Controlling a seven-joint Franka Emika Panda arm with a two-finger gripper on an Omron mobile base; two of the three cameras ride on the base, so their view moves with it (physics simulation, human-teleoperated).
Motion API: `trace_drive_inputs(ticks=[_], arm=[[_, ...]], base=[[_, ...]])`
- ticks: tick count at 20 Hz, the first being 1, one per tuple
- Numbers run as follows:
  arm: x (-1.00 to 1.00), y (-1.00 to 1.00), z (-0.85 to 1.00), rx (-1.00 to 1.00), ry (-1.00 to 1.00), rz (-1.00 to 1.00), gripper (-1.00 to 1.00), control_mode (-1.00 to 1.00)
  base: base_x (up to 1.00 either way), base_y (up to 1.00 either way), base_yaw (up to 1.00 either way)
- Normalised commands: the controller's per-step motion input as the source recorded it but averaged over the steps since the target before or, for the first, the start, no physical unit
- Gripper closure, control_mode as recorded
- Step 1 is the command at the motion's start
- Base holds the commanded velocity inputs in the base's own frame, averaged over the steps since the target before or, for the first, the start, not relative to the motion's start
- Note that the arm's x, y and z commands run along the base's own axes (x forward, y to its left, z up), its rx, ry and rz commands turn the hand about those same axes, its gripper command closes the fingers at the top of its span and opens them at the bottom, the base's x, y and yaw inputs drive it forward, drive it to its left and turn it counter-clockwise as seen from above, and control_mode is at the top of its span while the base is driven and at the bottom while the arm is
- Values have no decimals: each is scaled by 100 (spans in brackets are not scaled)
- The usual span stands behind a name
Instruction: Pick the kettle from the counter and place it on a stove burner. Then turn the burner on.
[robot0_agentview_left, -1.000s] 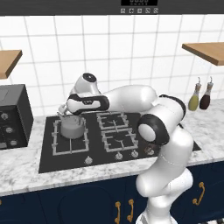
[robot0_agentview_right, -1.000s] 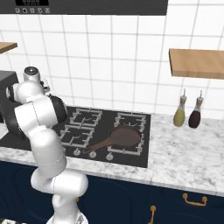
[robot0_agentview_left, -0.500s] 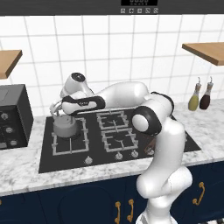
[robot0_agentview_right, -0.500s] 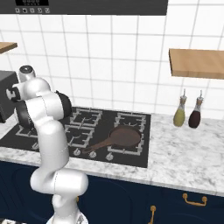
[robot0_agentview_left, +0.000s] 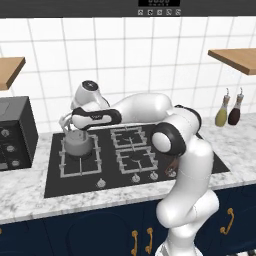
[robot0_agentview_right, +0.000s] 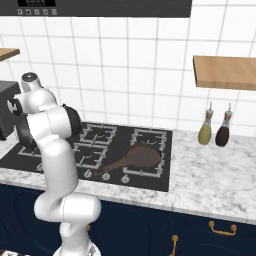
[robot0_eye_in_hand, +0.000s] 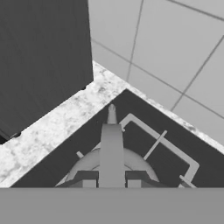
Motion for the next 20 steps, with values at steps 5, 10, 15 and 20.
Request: trace_drive_inputs(ticks=[5, 10, 15, 20], arm=[[0, -8, -4, 0, 2, -4, 100, -100], [2, 1, -55, 0, 11, 0, 100, -100], [0, 0, -38, 0, 7, 0, 100, -100], [0, 0, -1, 0, 0, 0, -100, -100]], base=[[0, 0, 0], [0, 0, 0], [0, 0, 0], [0, 0, 0]])
